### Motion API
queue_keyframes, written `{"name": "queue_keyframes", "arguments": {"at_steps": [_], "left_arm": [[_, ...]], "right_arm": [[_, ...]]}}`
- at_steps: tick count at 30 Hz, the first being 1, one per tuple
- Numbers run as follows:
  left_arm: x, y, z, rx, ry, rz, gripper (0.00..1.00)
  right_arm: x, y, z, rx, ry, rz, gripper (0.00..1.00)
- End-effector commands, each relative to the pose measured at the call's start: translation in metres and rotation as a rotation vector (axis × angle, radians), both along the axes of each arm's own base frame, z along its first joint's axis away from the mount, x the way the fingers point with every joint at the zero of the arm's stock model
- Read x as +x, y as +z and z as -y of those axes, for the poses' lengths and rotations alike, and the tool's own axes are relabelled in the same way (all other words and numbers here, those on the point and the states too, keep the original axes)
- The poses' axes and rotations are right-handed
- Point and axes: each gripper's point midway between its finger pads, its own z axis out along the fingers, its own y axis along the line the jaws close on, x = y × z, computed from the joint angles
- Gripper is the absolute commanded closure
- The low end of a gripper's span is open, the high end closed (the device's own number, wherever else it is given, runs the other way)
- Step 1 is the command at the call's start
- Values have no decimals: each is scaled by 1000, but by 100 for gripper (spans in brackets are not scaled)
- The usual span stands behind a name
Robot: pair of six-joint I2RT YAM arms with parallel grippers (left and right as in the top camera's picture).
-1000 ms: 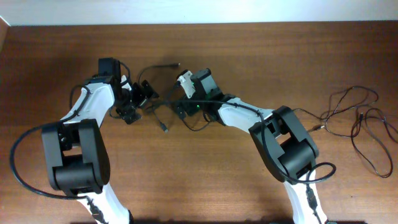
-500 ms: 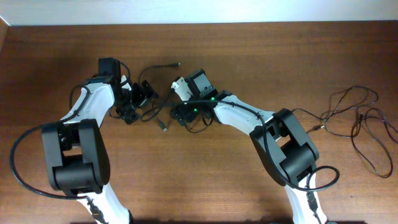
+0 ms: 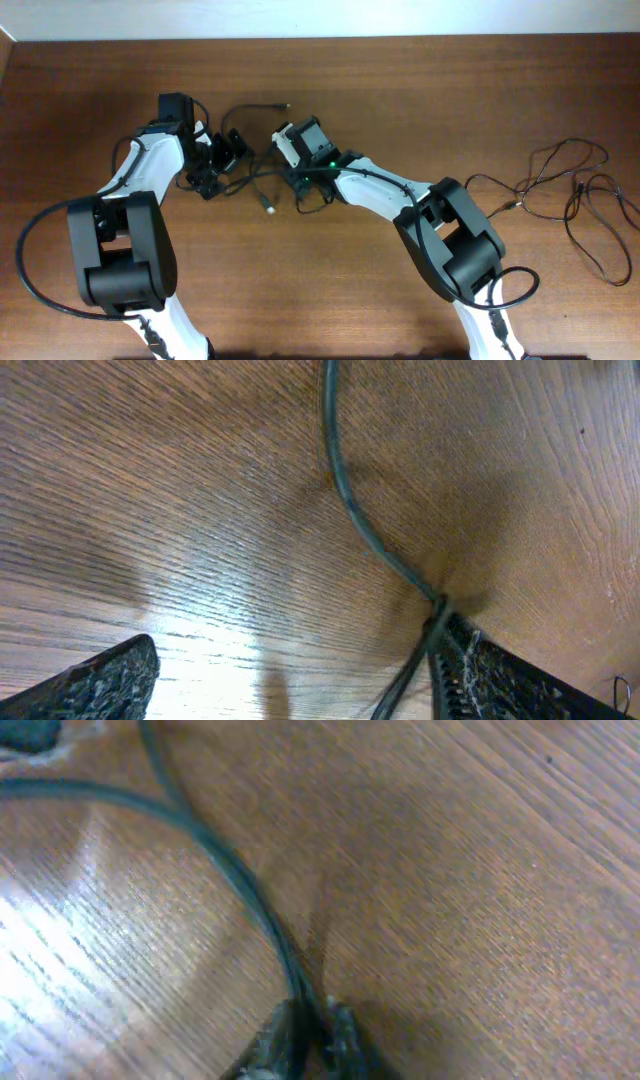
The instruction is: Untangle cables
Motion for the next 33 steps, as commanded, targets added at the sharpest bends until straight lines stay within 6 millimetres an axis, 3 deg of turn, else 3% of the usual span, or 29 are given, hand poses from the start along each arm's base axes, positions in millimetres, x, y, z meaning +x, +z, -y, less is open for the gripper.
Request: {"name": "queue_keyframes", "arguments": {"at_steps": [1, 6, 12, 14, 17, 20, 21, 23, 26, 28, 33], "left_arm": [[-2, -5, -1, -5, 12, -18, 0], [-2, -5, -1, -5, 12, -18, 0], [-3, -5, -1, -5, 12, -18, 0], [-3, -5, -1, -5, 12, -18, 0], [-2, -5, -1, -5, 12, -18, 0], [-2, -5, -1, -5, 12, -18, 0], [-2, -5, -1, -5, 12, -18, 0], [-3, -5, -1, -5, 12, -18, 0], [-2, -5, -1, -5, 12, -18, 0], [-2, -5, -1, -5, 12, -18, 0], [-2, -5, -1, -5, 12, -18, 0]], "right_arm": [[-44, -96, 56, -239, -51, -192, 96], [-41, -53, 92, -302, -242, -316, 96], [-98, -42, 104, -353, -201, -606, 95], [-103, -42, 108, -368, -202, -625, 75], [-93, -42, 99, -334, -195, -582, 55], [-85, -37, 93, -317, -183, -557, 44], [-80, -27, 89, -311, -182, -550, 41], [-62, 3, 76, -279, -179, -512, 40], [-65, 26, 47, -218, -46, -500, 40], [-67, 26, 38, -215, 19, -472, 33], [-58, 16, 30, -210, 49, -408, 28]]}}
